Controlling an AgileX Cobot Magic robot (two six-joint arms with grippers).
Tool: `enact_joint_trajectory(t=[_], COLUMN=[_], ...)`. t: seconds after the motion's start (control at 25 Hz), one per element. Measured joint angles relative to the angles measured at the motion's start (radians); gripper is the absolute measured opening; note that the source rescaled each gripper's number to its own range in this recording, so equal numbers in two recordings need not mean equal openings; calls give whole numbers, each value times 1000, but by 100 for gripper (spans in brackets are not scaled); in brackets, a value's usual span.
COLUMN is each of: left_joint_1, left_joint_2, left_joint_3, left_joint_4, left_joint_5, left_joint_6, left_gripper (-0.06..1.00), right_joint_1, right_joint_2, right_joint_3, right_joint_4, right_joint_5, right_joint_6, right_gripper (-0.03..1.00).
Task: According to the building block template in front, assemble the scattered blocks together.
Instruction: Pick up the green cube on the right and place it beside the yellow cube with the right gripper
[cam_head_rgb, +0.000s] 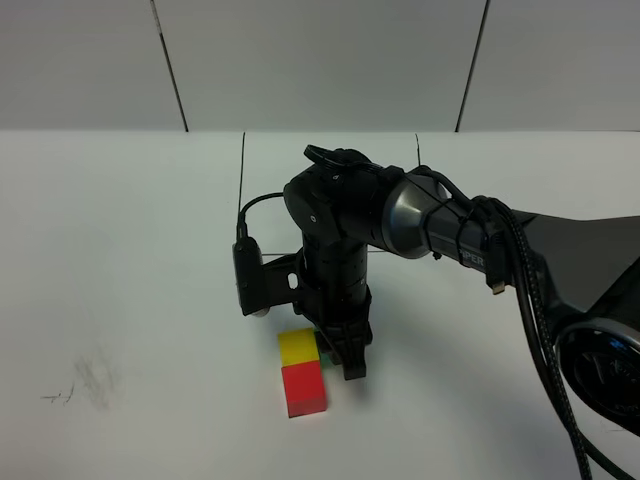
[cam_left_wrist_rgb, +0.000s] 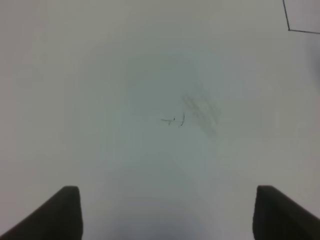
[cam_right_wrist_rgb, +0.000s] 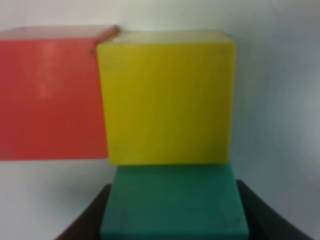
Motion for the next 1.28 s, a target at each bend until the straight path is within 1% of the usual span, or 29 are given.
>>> enact_joint_trajectory(t=[0.24,1.28], left_joint_1=[0,0], left_joint_2=[0,0], left_joint_3=[0,0], left_joint_4=[0,0], left_joint_5=[0,0], left_joint_6=[0,0], left_gripper=[100,100], right_joint_1=[0,0], right_joint_2=[0,34], right_joint_3=[0,0], right_joint_4=[0,11], right_joint_5=[0,4], right_joint_6=[27,28], right_gripper=[50,50])
